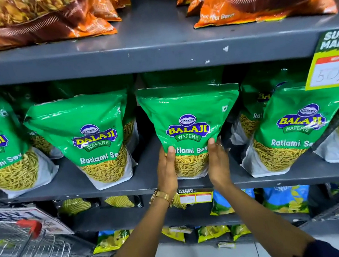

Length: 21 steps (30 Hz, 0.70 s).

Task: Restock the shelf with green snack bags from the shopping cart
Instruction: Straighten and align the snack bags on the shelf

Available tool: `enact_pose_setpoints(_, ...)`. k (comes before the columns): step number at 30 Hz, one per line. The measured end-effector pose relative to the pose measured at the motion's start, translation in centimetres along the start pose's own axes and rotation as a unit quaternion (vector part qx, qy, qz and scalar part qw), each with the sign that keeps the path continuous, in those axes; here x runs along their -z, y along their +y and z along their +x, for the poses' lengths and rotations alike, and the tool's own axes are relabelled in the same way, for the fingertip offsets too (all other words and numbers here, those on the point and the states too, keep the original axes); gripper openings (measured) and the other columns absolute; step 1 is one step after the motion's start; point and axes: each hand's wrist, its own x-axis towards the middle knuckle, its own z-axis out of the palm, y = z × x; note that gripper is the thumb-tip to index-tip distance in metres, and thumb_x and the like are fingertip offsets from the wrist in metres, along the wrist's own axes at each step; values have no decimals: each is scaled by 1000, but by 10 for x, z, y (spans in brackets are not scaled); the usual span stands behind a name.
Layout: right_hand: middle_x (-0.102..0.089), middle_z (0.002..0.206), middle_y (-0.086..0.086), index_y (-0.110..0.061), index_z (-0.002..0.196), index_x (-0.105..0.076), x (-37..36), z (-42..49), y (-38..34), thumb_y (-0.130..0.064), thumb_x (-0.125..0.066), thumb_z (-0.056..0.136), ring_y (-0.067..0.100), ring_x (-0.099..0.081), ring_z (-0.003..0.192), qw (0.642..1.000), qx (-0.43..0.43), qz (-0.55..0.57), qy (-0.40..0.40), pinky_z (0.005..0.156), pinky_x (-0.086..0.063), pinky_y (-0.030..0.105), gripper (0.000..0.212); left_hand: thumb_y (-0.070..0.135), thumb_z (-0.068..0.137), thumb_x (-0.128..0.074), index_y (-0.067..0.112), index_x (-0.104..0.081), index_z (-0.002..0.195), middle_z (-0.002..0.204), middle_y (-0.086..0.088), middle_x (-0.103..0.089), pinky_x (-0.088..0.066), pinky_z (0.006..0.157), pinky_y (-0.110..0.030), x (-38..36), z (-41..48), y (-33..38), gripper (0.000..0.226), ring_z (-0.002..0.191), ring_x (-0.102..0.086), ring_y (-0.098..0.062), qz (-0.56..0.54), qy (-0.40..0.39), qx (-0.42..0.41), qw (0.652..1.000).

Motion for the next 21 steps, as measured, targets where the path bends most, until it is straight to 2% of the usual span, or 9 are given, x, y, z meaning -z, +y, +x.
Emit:
enact_pose_setpoints(2, -58, 143, -2, -30, 138, -50, 2, 1, -2, -85, -33, 81, 21, -47, 139, 1000, 18, 15, 0, 116, -33, 56, 81, 84, 71, -45, 45, -55, 119, 119, 17, -68, -50, 102, -39, -1, 0, 1, 62, 116, -62, -6, 6, -3, 3, 1000)
enact_pose_setpoints(4, -59, 138, -2, -18, 141, -47, 3, 3, -6, -90, -38, 73, 14, -54, 131, 998, 9, 65, -5, 111, -44, 39, 100, 85, 70, -45, 45, -53, 120, 117, 21, -68, -50, 98, -30, -3, 0, -1, 64, 114, -62, -3, 7, 1, 6, 1000)
enact_pose_setpoints(6, -64, 121, -7, -13, 130, -54, 4, 4, -9, -97, -40, 60, -6, -61, 111, 993, 1, 118, -28, 95, -50, 16, 109, 84, 71, -45, 37, -52, 126, 118, 19, -68, -50, 97, -30, -4, -1, -2, 73, 115, -63, -4, 2, 3, 1, 1000)
enact_pose_setpoints(8, -66, 111, -8, -19, 117, -57, 0, 3, -12, -97, -44, 56, -17, -63, 95, 987, -4, 149, -53, 80, -50, 5, 100, 85, 71, -45, 31, -52, 128, 116, 19, -69, -52, 94, -25, -4, -1, -3, 79, 112, -64, -3, 0, 7, -2, 1000)
enact_pose_setpoints(11, -68, 105, -10, -28, 106, -61, -4, 4, -9, -95, -47, 57, -14, -67, 89, 986, -9, 157, -53, 75, -51, 6, 85, 85, 70, -44, 35, -53, 121, 110, 26, -69, -51, 85, -13, -4, -2, -1, 73, 106, -64, 4, 12, 8, -9, 1000)
enact_pose_setpoints(13, -68, 103, -14, -32, 102, -61, -5, 3, -10, -95, -47, 57, -14, -66, 88, 985, -11, 165, -49, 75, -51, 7, 79, 86, 71, -42, 27, -55, 123, 111, 17, -71, -52, 87, -20, -4, -1, -1, 79, 107, -66, -2, 12, 15, -7, 1000)
enact_pose_setpoints(16, -65, 115, -5, -30, 115, -59, -4, 1, -14, -97, -43, 56, -18, -63, 94, 985, -12, 167, -40, 81, -49, 6, 91, 86, 71, -40, 27, -54, 124, 111, 20, -70, -51, 87, -18, -3, -1, -1, 81, 107, -65, -1, 20, 10, -9, 1000)
enact_pose_setpoints(19, -25, 160, -4, -19, 156, -15, -4, -1, -9, -90, -48, 65, -4, -32, 144, 989, 6, 145, 5, 117, -30, 19, 120, 88, 68, -42, 29, -48, 129, 114, 29, -67, -50, 88, -14, 2, -4, 1, 85, 109, -62, 6, 30, -8, -11, 999)
enact_pose_setpoints(21, -5, 164, -2, -14, 157, 2, -6, -8, -5, -60, -53, 74, 19, -8, 155, 987, 15, 150, 64, 127, -12, 42, 109, 86, 70, -41, 22, -41, 140, 133, 17, -60, -47, 102, -24, 10, -8, 0, 94, 124, -55, 0, 43, 6, -24, 999)
